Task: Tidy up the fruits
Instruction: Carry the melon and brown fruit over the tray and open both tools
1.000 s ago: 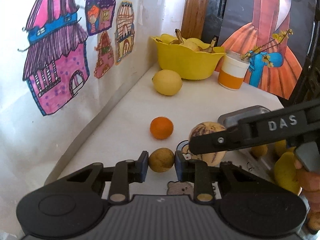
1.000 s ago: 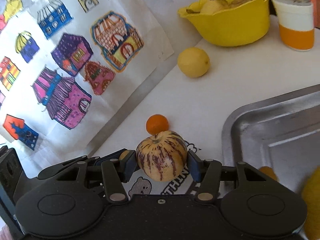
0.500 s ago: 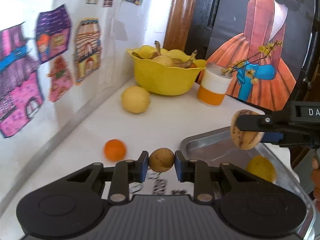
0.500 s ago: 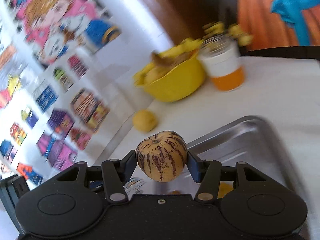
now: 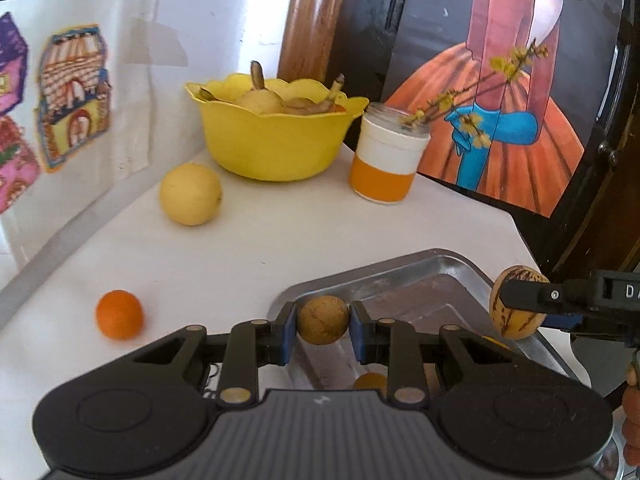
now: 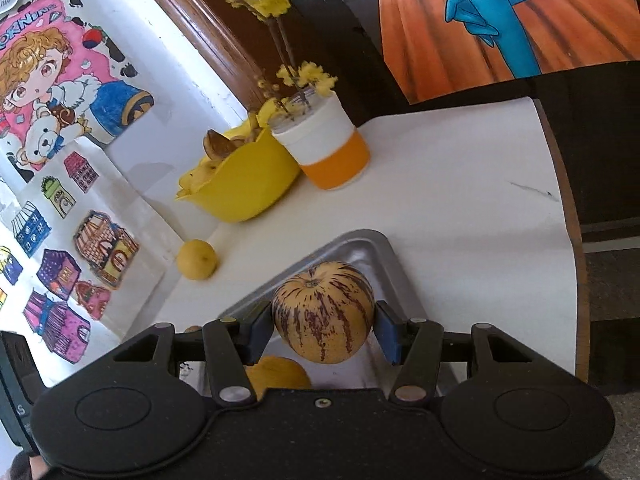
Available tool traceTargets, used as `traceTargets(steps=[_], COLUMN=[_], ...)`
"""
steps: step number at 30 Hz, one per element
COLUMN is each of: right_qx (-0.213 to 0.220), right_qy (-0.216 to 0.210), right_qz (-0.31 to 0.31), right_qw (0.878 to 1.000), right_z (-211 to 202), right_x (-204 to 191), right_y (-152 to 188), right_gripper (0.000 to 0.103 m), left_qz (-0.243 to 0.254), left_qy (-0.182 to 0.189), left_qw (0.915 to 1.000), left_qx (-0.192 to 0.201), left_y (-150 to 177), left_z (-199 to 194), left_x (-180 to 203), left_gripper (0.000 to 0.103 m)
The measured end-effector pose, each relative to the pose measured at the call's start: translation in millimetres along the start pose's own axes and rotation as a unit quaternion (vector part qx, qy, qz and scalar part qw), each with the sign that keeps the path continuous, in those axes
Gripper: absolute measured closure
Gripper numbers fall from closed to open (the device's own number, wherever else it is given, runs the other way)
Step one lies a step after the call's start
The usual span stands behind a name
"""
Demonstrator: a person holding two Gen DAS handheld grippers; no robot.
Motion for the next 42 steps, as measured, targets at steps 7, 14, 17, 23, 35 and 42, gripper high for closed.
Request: traceTargets(steps=[7,14,17,23,35,42], right_qx=[-0.009,-0.005,-0.002,0.012,0.071,0.101], right_qy=[0.001,0.007,0.011,0.016,0.021,0.035], right_qz=[-0.015,-0.029,-0.036,-0.052,-0.119,-0.168], right_qw=[1.000,1.000,0.999,0.998,0.990,0.980], right_z=[6.9,8.4,8.7,4.0,-55.9,-107.5], right_x=[-0.4,-1.8,-2.7,-6.9,-33.4,-48.8], right_y=[11.4,14.1,14.3,13.7,31.3,70.8], right_gripper=[0.047,0.047,0.046,0.036,0.006,0.001], left_qz=[0.003,0.007,0.009,0.005,-0.035,-0.028], left_qy=[-0.003,-0.005,-0.006,0.003,-0.016,-0.034], left_qw=[0.9999,0.9998,0.9997,0.9997,0.9976,0.9966], left_qx=[-0.014,-0.020,-0.024,-0.025,0.057,0.069], left_y=[2.9,2.6,4.2,5.1,-13.9,-2.2], left_z=[13.3,20.7,23.0,22.8,-35.5,-84.2], left_x=[3.4,5.7,6.4,6.1,-5.4,-8.8], left_gripper=[0.073,0.072,0.072,0.045,0.001,0.001])
Point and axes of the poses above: each gripper's, at about its wrist camera, not at the fingertips, and z roughly the way its jaws point, x to its right, y to its underside, the point moved 9 cm from there along z, roughly the way its jaws point, and after that the axes turned 11 degrees about y, right-handed, at the moved point
